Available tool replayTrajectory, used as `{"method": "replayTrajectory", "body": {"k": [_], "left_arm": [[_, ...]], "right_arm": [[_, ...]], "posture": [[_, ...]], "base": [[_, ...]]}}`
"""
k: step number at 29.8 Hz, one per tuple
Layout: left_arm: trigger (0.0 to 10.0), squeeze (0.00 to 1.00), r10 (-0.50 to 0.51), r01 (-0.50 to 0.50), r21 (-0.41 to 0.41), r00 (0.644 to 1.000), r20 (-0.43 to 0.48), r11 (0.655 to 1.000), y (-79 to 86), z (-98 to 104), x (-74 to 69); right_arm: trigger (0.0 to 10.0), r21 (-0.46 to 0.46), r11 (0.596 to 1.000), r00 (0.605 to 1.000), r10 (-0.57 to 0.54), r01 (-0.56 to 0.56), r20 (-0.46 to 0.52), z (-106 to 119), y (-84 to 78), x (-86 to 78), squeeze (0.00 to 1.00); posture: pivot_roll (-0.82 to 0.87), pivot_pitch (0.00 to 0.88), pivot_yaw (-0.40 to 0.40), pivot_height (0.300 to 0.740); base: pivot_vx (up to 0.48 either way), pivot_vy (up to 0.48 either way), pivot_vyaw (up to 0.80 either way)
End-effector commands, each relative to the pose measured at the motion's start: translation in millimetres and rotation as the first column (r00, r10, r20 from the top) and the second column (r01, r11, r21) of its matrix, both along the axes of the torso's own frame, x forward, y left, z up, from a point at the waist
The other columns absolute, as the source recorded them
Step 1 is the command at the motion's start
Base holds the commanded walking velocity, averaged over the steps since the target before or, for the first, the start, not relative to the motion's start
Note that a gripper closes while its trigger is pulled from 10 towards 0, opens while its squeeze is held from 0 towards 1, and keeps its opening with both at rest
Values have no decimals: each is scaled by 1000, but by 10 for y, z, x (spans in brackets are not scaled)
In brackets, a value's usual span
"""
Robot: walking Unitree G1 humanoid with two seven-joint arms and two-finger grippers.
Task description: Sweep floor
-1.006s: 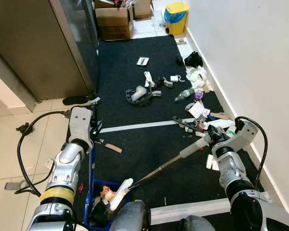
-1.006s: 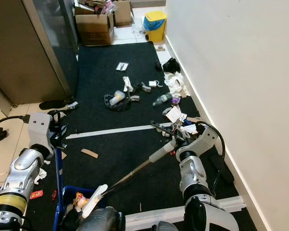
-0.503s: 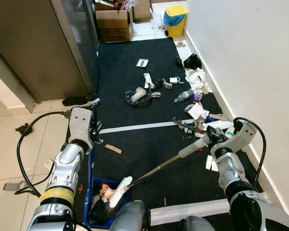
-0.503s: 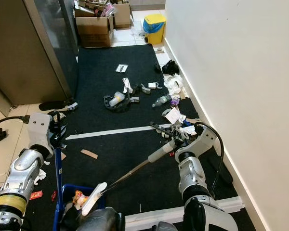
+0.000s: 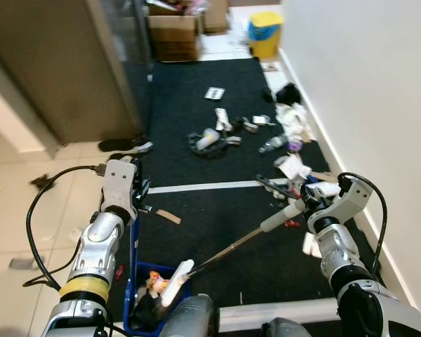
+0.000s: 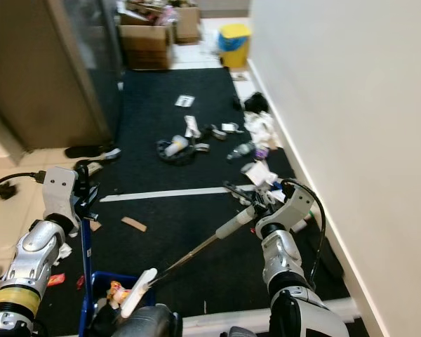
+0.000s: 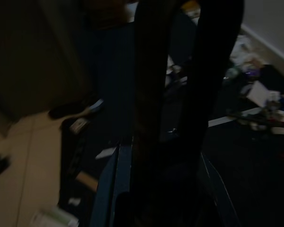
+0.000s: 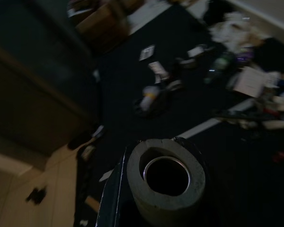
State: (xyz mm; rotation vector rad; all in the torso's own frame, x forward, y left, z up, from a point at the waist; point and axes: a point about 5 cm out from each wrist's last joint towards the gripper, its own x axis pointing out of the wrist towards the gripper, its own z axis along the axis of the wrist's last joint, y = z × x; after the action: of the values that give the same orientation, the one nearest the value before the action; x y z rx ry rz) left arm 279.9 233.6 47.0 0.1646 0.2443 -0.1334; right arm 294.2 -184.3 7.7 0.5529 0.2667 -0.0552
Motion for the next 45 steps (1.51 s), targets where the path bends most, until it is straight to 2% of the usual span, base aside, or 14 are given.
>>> {"method": "replayTrajectory", "body": {"k": [1,5,8,11,17,21,25,28,29,32,34,37,42,45], "left_arm": [[10000,0,-10,10,5,993,115,1000,-38,236,115],[10000,0,-5,4,11,993,115,1000,-23,235,111],[10000,0,-2,0,14,994,110,1000,-19,219,93],[10000,0,-1,-1,14,994,110,1000,-19,219,92],[10000,0,8,-9,12,993,115,1000,-18,223,94],[10000,0,6,-8,12,993,115,1000,-21,224,92],[10000,0,3,-5,15,994,107,1000,-29,212,89],[10000,0,-5,4,17,995,98,1000,-49,189,80],[10000,0,-5,4,17,995,98,1000,-49,189,80],[10000,0,-11,9,17,996,92,1000,-68,175,76],[10000,0,-13,11,17,996,90,1000,-74,170,75],[10000,0,-17,16,15,996,88,1000,-95,164,74],[10000,0,-24,23,8,996,89,1000,-132,142,50],[10000,0,-25,24,7,996,91,1000,-139,137,40]], "right_arm": [[10000,24,999,998,25,-23,-57,-107,62,-76,0],[10000,88,995,999,-40,41,-9,-8,-25,9,0],[10000,83,997,997,-4,-1,71,222,-150,193,0],[10000,86,996,997,-1,-5,80,260,-175,223,0],[10000,118,986,987,107,-121,120,503,-272,397,0],[10000,73,975,963,196,-212,184,723,-344,504,0],[10000,-44,967,938,252,-249,239,944,-420,595,0],[10000,-284,931,920,304,-232,247,1086,-479,635,0],[10000,-284,931,920,304,-232,247,1086,-479,635,0],[10000,-429,885,915,310,-179,259,1132,-502,630,0],[10000,-449,878,915,306,-165,263,1130,-505,622,0],[10000,-514,849,919,294,-125,263,1059,-492,565,0],[10000,-664,735,934,320,-138,159,705,-417,332,0],[10000,-687,710,934,332,-154,134,598,-384,253,0]], "posture": [[218,0,-18,740],[218,0,-18,740],[217,0,-18,740],[217,0,-18,740],[213,0,-23,740],[212,0,-23,740],[210,0,-23,740],[209,0,-24,740],[209,0,-24,740],[207,0,-26,740],[207,0,-26,740],[208,0,-31,740],[206,0,-32,740],[206,0,-31,740]], "base": [[0,0,800],[0,0,800],[0,0,798],[0,0,756],[0,0,96],[0,0,0],[0,0,0],[0,0,0],[0,0,0],[0,0,0],[0,0,0],[0,0,0],[0,0,0],[0,0,0]]}}
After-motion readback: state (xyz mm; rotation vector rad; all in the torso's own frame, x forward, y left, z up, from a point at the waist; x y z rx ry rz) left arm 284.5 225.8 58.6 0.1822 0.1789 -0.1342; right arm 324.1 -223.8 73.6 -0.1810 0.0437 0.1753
